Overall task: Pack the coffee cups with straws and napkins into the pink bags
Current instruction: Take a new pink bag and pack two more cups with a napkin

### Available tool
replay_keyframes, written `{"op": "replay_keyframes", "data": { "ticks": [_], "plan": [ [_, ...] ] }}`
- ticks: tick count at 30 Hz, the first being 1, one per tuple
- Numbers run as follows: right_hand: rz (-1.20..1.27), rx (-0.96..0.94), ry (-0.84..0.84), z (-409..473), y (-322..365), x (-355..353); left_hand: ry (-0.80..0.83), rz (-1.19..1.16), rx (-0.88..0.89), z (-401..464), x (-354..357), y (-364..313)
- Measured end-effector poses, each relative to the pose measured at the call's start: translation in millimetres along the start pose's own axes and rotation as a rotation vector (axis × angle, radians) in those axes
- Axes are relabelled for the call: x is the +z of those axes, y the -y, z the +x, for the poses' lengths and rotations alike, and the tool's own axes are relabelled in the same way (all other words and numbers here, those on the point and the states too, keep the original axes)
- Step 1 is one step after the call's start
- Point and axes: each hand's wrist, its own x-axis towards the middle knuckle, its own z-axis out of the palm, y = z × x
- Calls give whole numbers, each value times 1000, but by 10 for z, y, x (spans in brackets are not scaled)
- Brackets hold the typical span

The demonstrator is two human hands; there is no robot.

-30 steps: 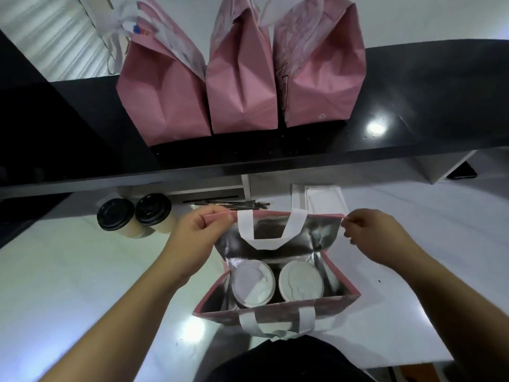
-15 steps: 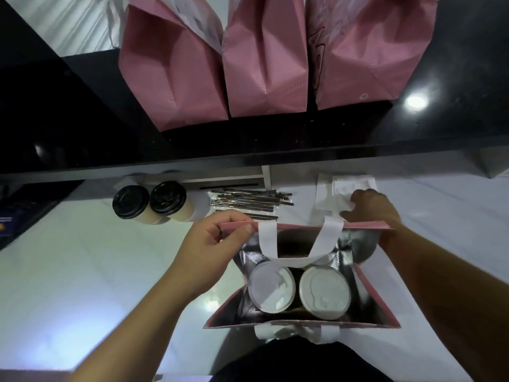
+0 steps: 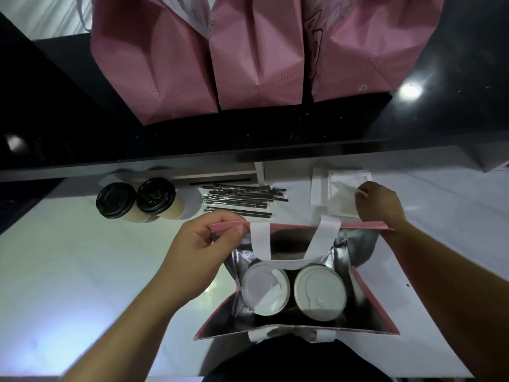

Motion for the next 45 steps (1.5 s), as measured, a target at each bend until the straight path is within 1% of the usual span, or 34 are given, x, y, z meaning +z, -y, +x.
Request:
{"op": "replay_keyframes", "data": {
  "ticks": [4, 8, 13, 17, 19, 22, 25, 30, 32, 34, 36, 38, 40, 42, 43, 45],
  "plan": [
    [-87, -56, 93, -13, 46, 57, 0, -25, 0, 0, 10, -8],
    [-307, -98, 78, -60, 115, 157, 2, -29, 8, -1, 10, -11],
    [-292, -68, 83, -59, 147, 146, 6, -31, 15, 3, 15, -27],
    [-139, -103, 40, -76, 77, 77, 1, -45, 27, -7, 18, -39],
    [-119, -101, 37, -80, 13, 43, 1, -54, 27, -5, 26, -40],
    [-31, -62, 13, -73, -49, -17, -4, -42, 27, -1, 29, -31],
    [97, 7, -70, -100, -91, -98, -9, -14, 27, -10, 15, -28],
    [58, -37, -190, -211, -88, -239, -15, -14, 33, -31, 22, -6],
    [31, -67, -216, -253, -19, -256, -20, -2, 38, -43, 23, -2],
    [57, -82, -230, -306, 101, -279, -12, 5, 41, -48, 18, -6],
    [123, -76, -222, -383, 270, -362, -16, 10, 43, -38, 16, -12],
    [238, -81, -205, -504, 439, -514, -30, 33, 51, -21, 17, -21],
    [477, -96, -171, -730, 588, -731, -37, 57, 59, -5, 21, -25],
    [721, -174, -126, -1061, 706, -1017, -41, 56, 53, 3, 27, -13],
    [760, -252, -109, -1239, 755, -1170, -50, 52, 46, 7, 31, -1],
    [736, -424, -110, -1569, 813, -1447, -79, 44, 37, 17, 39, 23]
  ]
}}
